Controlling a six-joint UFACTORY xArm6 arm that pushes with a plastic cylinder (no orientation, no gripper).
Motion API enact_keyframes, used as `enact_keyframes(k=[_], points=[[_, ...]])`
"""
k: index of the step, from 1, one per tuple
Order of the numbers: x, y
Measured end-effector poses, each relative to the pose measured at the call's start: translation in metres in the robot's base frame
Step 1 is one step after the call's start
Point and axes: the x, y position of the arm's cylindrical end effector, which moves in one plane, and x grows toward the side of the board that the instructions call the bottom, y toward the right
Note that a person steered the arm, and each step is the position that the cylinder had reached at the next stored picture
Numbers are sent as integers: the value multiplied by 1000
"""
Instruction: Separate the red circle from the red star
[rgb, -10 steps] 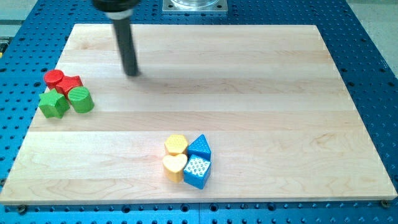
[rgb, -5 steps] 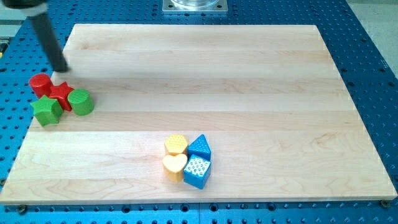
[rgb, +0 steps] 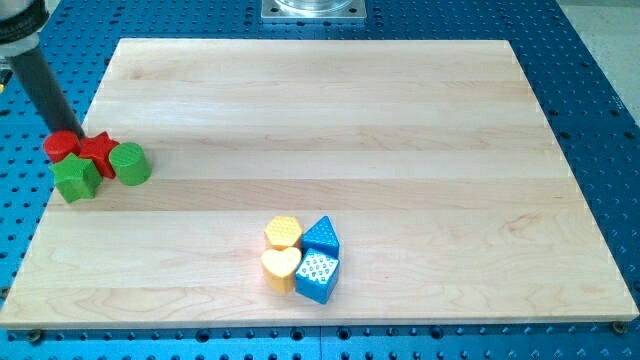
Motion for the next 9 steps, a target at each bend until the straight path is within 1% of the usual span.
enact_keyframes(k=[1,2,3,4,5,6,8,9], points=[[22,20],[36,59],[37,102],[75,140],[81,100],[113,123],[109,229],[102,226]])
